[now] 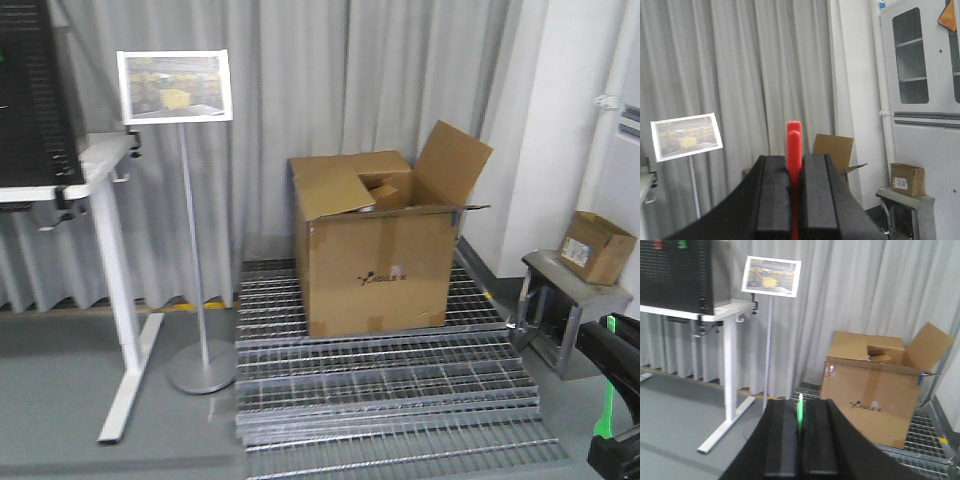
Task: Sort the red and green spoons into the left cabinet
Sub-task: 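Drive the base to the white cabinet with the blue tray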
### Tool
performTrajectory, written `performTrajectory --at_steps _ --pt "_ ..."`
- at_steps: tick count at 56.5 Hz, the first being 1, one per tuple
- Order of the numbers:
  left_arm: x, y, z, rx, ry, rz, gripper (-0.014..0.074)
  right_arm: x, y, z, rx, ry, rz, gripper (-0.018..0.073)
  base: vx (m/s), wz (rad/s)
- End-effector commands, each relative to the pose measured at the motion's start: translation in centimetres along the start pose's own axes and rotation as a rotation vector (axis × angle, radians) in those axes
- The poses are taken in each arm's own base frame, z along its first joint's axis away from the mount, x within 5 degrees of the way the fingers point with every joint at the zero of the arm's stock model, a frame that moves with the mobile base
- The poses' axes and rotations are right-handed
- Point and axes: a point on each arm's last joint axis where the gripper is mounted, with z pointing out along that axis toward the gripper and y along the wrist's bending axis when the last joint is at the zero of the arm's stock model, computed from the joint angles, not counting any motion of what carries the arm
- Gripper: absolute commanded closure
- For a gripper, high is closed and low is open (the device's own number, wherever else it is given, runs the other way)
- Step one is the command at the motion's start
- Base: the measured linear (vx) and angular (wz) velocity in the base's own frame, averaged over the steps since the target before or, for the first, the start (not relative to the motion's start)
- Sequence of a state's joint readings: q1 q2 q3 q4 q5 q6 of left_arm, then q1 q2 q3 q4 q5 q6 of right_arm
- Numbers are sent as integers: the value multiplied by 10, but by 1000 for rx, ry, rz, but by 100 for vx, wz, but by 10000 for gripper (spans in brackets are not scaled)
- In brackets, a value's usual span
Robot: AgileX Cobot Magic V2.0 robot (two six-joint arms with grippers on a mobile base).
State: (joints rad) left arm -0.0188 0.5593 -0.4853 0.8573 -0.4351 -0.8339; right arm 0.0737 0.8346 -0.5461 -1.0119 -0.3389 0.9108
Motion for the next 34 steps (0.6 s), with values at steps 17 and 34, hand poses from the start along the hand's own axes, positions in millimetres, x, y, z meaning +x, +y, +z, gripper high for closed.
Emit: performTrajectory --at_steps 17,34 --pt "-14 -2 1 27 -69 -29 566 -15 2 -2 -26 -69 1 565 51 -44" --pt "-14 -3 1 31 -72 -29 566 -14 2 -2 -23 -67 1 565 47 -72"
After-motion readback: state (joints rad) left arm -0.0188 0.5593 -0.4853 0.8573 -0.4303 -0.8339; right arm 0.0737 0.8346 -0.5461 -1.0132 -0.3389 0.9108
